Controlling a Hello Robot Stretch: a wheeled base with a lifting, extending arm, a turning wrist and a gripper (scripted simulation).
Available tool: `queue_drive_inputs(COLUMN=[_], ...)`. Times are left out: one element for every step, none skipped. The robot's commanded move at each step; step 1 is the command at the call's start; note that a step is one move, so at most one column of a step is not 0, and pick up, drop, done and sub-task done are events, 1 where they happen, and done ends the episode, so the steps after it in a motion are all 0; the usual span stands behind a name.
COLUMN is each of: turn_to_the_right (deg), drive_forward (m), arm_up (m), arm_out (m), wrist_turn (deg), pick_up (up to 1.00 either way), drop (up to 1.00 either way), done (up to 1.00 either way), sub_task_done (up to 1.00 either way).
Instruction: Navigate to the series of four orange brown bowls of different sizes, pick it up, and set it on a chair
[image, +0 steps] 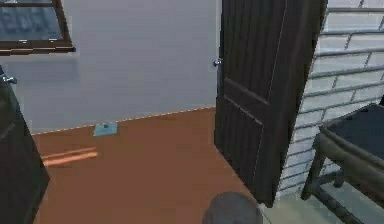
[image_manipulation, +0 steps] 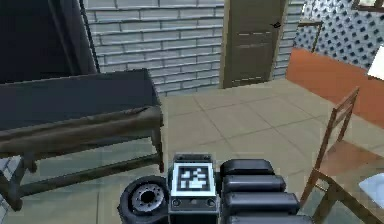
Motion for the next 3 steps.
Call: queue_drive_inputs(turn_to_the_right=[45.0, 45.0, 36.0], drive_forward=[0.0, 0.0, 0.0], arm_up=[0.0, 0.0, 0.0], arm_out=[0.0, 0.0, 0.0], wrist_turn=[0.0, 0.0, 0.0], pick_up=[0.0, 0.0, 0.0], drop=[0.0, 0.0, 0.0], done=[0.0, 0.0, 0.0], sub_task_done=[0.0, 0.0, 0.0])
